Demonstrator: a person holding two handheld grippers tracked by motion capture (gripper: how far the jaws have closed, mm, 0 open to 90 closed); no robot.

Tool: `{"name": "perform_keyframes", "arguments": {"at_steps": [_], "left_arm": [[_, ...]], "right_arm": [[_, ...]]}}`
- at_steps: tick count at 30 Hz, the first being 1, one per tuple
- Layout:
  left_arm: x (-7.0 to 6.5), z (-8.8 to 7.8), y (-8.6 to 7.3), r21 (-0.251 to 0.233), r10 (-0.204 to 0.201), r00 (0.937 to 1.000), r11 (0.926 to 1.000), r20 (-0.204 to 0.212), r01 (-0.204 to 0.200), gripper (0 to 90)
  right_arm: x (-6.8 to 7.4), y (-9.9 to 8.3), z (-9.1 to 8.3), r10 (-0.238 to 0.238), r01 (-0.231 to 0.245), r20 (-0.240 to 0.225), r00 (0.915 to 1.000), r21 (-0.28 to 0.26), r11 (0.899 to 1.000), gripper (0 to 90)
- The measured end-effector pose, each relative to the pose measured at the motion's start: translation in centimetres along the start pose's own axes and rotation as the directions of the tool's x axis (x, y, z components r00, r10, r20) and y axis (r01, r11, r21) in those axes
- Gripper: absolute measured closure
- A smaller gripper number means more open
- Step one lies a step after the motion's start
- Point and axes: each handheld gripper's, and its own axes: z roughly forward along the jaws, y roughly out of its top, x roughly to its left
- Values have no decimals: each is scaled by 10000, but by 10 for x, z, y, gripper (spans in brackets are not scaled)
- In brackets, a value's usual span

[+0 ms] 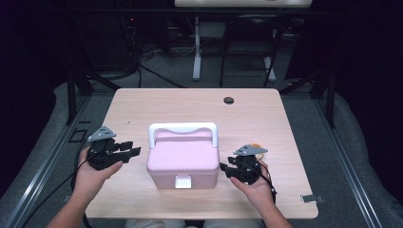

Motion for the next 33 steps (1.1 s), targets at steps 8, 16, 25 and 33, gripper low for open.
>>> {"name": "perform_keyframes", "arguments": {"at_steps": [8, 16, 25, 33], "left_arm": [[-2, -2, 12, -46, -6, 9998, 10000, 207, 7, 532], [-13, 11, 25, 124, 301, 9984, 9995, 473, -307, 507], [-11, 35, 30, 269, 11, 9973, 9996, 732, -30, 497], [-13, 43, 32, 301, -24, 9971, 9995, 767, 1, 540]], "right_arm": [[-1, -1, 2, 41, -41, -23, 10000, 38, 10000, 535], [-2, -2, 3, 118, -118, -38, 9999, 101, 9999, 532], [-4, -4, 5, 118, -117, -43, 9999, 154, 9998, 528], [-4, -5, 5, 177, -176, -39, 9998, 176, 9997, 523]]}}
